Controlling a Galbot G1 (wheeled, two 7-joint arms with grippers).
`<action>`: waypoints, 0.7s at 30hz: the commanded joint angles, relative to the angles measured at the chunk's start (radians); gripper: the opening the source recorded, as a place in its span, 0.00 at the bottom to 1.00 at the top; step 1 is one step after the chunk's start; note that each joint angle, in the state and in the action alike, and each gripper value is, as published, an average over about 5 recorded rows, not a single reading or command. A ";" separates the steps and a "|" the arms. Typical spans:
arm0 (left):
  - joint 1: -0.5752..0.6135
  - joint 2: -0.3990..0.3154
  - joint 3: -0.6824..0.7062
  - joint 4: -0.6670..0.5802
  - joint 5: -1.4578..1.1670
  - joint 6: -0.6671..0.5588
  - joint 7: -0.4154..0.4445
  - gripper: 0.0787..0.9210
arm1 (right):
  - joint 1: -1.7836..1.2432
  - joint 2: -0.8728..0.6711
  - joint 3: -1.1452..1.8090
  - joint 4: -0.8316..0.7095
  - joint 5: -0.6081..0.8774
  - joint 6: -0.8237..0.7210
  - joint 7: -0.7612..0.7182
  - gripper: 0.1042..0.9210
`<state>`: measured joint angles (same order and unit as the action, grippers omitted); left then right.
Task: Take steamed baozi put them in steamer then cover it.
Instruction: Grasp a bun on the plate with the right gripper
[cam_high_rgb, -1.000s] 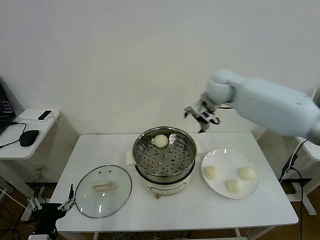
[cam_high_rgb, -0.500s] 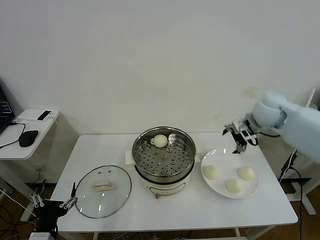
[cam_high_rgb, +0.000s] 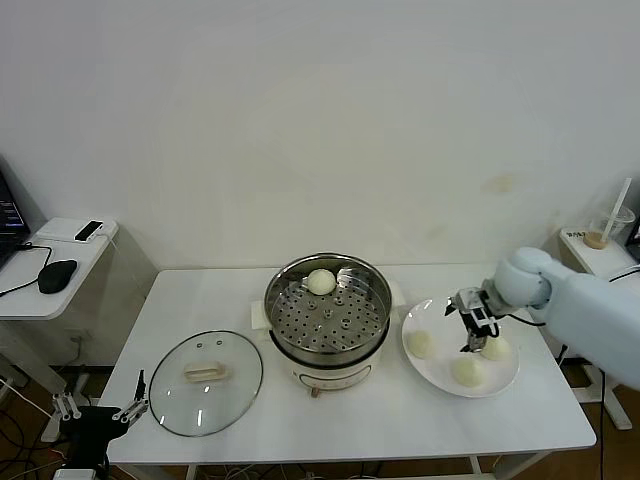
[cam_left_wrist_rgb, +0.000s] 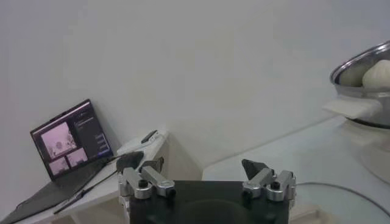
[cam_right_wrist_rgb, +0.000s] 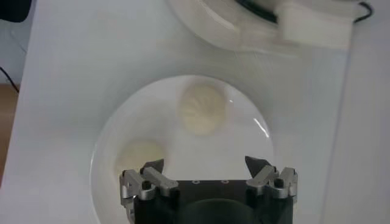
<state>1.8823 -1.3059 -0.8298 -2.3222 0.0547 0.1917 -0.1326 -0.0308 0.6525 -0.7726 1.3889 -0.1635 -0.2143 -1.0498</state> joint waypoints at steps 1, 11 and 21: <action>-0.001 0.000 -0.003 0.001 0.002 0.000 0.000 0.88 | -0.104 0.085 0.079 -0.080 -0.037 0.002 0.018 0.88; -0.002 -0.005 -0.003 0.006 0.007 0.000 0.000 0.88 | -0.118 0.160 0.103 -0.157 -0.045 0.015 0.042 0.88; -0.008 -0.007 0.002 0.011 0.008 0.001 0.000 0.88 | -0.128 0.198 0.101 -0.209 -0.069 0.021 0.048 0.86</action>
<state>1.8742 -1.3140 -0.8279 -2.3111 0.0626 0.1922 -0.1322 -0.1432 0.8237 -0.6834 1.2147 -0.2223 -0.1958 -1.0071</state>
